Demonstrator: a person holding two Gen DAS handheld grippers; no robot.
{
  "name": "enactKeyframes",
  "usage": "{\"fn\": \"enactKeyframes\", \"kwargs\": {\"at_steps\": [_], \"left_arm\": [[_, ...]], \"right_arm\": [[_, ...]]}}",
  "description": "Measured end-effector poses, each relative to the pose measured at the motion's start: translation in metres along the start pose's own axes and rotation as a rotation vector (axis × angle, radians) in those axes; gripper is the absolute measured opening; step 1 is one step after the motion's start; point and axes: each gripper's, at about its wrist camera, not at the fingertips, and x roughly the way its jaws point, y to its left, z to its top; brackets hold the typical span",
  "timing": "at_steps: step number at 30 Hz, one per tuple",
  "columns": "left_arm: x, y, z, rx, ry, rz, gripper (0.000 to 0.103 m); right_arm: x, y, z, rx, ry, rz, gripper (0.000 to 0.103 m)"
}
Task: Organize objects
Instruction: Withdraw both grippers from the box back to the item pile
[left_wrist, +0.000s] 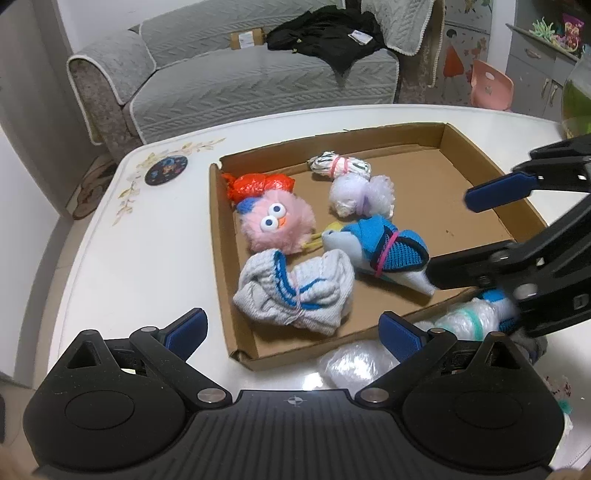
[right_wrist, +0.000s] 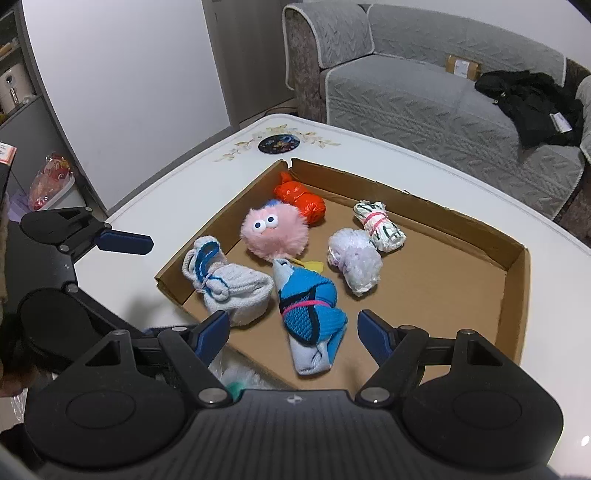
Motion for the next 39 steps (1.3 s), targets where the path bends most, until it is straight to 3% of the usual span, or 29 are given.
{"fn": "enactKeyframes", "kwargs": {"at_steps": [7, 10, 13, 18, 23, 28, 30, 35, 37, 39], "left_arm": [[-0.025, 0.01, -0.038, -0.036, -0.044, -0.033, 0.101], [-0.037, 0.005, -0.066, -0.056, -0.063, -0.063, 0.101], [-0.046, -0.011, -0.093, -0.052, -0.065, -0.116, 0.101], [-0.049, -0.056, -0.119, 0.041, -0.065, -0.206, 0.101], [-0.03, -0.081, -0.121, 0.061, -0.045, -0.255, 0.101], [-0.019, -0.076, -0.117, 0.037, -0.066, -0.285, 0.101], [-0.015, -0.073, -0.118, 0.041, -0.074, -0.297, 0.095], [-0.015, -0.068, -0.123, 0.036, -0.106, -0.342, 0.088], [-0.017, -0.069, -0.126, 0.047, -0.123, -0.345, 0.084], [-0.019, -0.072, -0.128, 0.07, -0.14, -0.332, 0.074]], "right_arm": [[-0.046, 0.009, -0.041, -0.009, -0.068, 0.011, 0.078], [-0.068, 0.016, -0.079, -0.017, -0.098, -0.008, 0.079], [-0.079, 0.02, -0.12, 0.003, -0.108, -0.018, 0.079], [-0.078, 0.017, -0.172, 0.032, -0.109, -0.028, 0.079], [-0.068, 0.012, -0.184, -0.021, -0.125, 0.015, 0.077], [-0.057, 0.012, -0.189, -0.099, -0.119, 0.043, 0.071], [-0.052, 0.01, -0.19, -0.106, -0.111, 0.063, 0.063], [-0.049, 0.008, -0.19, -0.134, -0.122, 0.086, 0.06], [-0.051, 0.008, -0.191, -0.142, -0.13, 0.088, 0.053], [-0.052, 0.007, -0.193, -0.143, -0.138, 0.092, 0.049]]}}
